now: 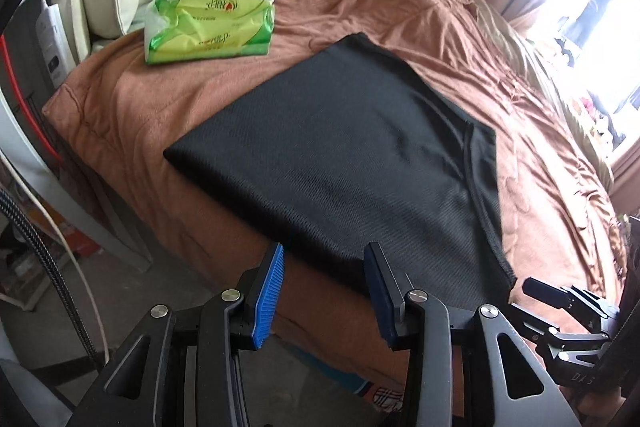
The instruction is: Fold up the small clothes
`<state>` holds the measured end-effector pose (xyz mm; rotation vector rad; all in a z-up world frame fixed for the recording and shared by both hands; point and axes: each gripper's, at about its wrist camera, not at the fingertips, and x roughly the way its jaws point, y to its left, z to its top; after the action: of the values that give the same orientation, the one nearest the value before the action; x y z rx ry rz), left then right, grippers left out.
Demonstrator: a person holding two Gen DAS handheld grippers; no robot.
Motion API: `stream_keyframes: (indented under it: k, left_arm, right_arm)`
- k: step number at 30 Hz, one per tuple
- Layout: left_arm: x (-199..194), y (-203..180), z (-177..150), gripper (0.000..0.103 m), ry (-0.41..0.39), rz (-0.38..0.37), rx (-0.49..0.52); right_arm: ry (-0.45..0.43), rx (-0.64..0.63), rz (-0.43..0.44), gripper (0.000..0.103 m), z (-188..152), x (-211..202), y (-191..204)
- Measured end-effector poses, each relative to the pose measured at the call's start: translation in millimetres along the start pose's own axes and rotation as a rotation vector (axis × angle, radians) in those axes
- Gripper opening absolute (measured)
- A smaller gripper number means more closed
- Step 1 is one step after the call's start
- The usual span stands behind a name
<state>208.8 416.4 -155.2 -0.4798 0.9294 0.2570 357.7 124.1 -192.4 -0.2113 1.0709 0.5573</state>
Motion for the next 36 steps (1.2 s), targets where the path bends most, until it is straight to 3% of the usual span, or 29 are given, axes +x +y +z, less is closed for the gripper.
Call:
stream_keyframes:
  k: [6,12,16,20,22,24,27,29,36]
  left_arm:
    - [-5,1,-12,0.043,0.016,0.012,-0.013]
    - [-30,-15,-23,0.043,-0.003,-0.007,0.009]
    - [-53,-29,-27,0.044,-0.030,-0.026,0.028]
    - [-80,-50,-35,0.059,-0.064,-0.025,0.064]
    - [-95,-61,-41,0.068,-0.086,-0.033,0.082]
    - [-107,-74,-47,0.082,-0.101,-0.043,0.108]
    - [-127,-93,-56,0.096,-0.132,-0.047,0.147]
    - [-139,-103,-63,0.099,-0.147,-0.055,0.165]
    - [-180,-134,-87,0.103,-0.198,-0.073,0.217]
  right_arm:
    - [0.017,-0.007,-0.015,0.069,-15,-13,-5]
    - [-0.037,0.050,0.022,0.069,-29,-57,-18]
    - [-0.101,0.081,0.001,0.069,-39,-94,-29]
    - [-0.154,0.099,0.029,0.071,-54,-132,-36]
    - [-0.183,0.094,0.025,0.083,-66,-150,-37]
    - [-0.209,0.090,0.026,0.086,-77,-167,-38]
    - [-0.240,0.081,0.028,0.095,-91,-191,-39]
    - [-0.264,0.081,0.027,0.103,-105,-210,-40]
    - [-0.327,0.081,-0.013,0.103,-145,-262,-47]
